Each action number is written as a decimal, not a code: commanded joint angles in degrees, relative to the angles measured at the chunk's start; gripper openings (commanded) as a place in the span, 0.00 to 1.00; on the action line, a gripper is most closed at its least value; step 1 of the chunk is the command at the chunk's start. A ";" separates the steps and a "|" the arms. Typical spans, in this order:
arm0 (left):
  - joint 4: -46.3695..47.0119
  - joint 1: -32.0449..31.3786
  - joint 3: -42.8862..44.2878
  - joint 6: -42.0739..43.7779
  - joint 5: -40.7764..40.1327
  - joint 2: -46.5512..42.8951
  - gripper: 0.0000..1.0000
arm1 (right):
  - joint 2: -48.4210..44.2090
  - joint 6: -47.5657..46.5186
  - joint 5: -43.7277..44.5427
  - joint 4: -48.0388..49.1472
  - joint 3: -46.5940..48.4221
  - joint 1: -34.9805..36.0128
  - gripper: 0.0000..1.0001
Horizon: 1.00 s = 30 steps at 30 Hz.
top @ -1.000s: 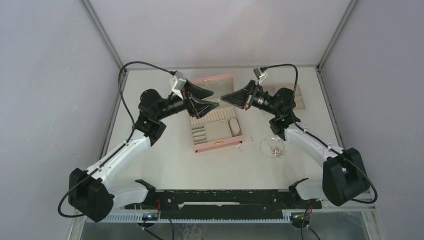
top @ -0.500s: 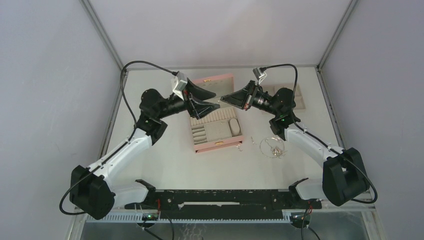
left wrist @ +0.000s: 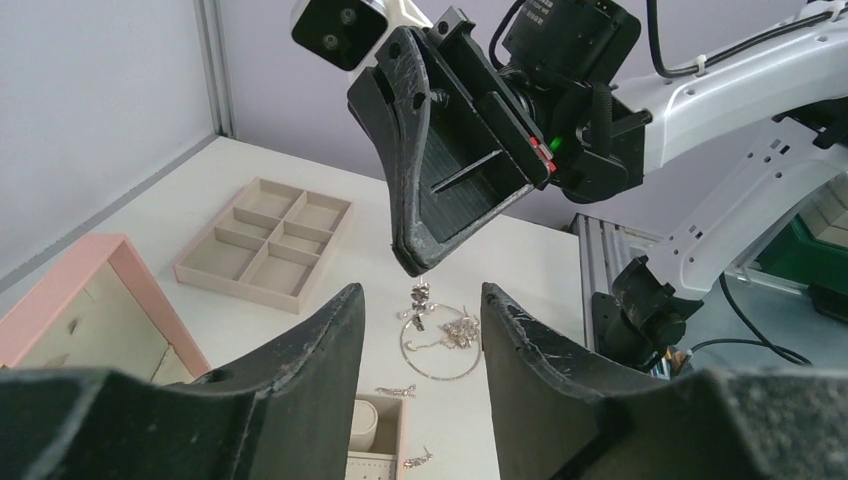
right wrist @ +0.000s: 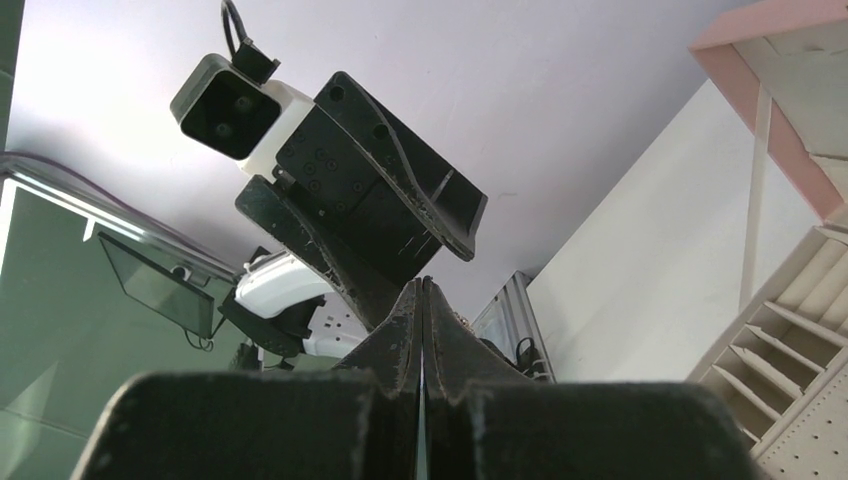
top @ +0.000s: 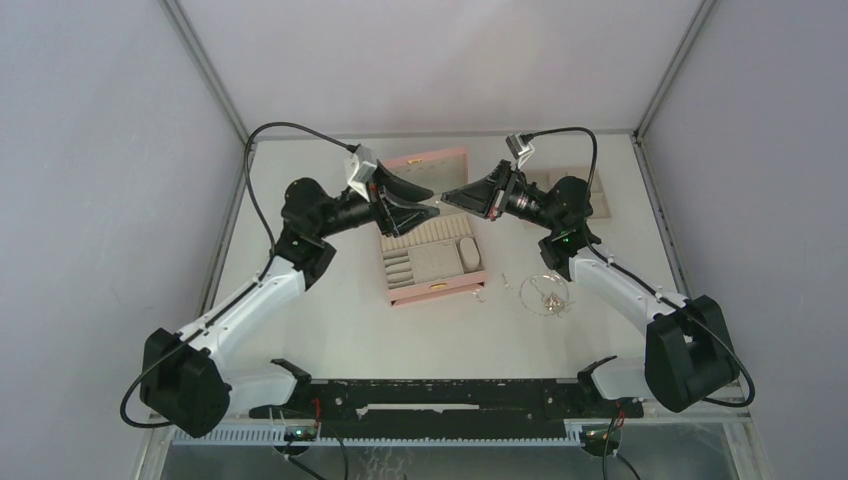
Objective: Organize the mixed jewelry
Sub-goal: Pick up the jewelry from the center of the board.
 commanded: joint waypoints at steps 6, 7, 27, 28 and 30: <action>1.96 -0.18 -0.82 0.74 -1.14 0.72 0.39 | 0.15 1.41 -0.64 5.10 1.92 -0.31 0.00; 1.96 -0.18 -0.81 0.68 -1.41 0.78 0.37 | 0.26 1.51 -0.66 5.09 1.92 -0.33 0.00; 3.49 -0.19 1.16 -1.01 0.38 2.50 0.21 | 2.69 3.50 -0.93 7.45 1.92 -1.44 0.00; 3.50 -0.18 1.20 -0.96 0.37 2.54 0.19 | 2.76 3.74 -0.93 7.69 1.92 -1.58 0.00; 3.50 -0.18 1.47 -1.01 0.35 2.76 0.18 | 2.79 3.88 -0.93 7.80 1.92 -1.88 0.00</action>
